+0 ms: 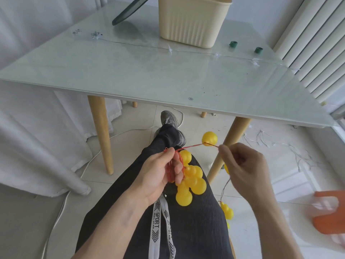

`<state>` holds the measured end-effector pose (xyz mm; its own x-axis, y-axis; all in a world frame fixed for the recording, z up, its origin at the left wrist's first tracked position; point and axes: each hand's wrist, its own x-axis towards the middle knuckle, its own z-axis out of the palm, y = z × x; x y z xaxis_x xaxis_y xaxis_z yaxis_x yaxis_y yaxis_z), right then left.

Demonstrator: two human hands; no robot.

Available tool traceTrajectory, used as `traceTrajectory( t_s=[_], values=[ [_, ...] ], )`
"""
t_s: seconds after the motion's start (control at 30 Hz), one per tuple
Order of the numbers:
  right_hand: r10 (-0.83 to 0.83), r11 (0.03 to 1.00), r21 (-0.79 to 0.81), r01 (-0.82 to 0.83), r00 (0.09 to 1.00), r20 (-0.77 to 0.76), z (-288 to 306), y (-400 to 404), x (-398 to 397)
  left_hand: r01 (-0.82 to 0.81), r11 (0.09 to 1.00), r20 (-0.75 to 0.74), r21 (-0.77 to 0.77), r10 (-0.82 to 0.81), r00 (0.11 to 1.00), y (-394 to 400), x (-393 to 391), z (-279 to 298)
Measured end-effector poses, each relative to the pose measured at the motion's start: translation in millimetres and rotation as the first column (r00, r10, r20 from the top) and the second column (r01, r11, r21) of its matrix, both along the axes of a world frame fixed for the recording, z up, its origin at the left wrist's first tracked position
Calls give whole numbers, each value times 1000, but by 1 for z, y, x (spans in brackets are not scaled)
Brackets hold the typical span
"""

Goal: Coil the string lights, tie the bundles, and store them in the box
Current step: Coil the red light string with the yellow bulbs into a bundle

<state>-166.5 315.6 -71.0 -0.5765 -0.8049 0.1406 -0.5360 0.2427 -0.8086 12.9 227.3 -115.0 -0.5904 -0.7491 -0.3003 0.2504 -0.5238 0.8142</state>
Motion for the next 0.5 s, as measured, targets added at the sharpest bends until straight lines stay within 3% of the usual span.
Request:
traceTrajectory(
  t_s=[0.17,0.23,0.4,0.5],
  values=[
    [345,930,179,-321,930,-125,-14,3,23,-70,987,-135,147,90,987,4,-6,6],
    [412,904,210,-373,891,-191,-22,4,29,-79,984,-174,158,106,979,4,-7,7],
    [314,949,135,-284,858,-406,-42,7,43,-111,976,-274,188,161,948,2,-10,6],
    [265,960,38,-276,862,-432,-45,6,49,-137,970,-334,202,200,921,4,-12,6]
  ],
)
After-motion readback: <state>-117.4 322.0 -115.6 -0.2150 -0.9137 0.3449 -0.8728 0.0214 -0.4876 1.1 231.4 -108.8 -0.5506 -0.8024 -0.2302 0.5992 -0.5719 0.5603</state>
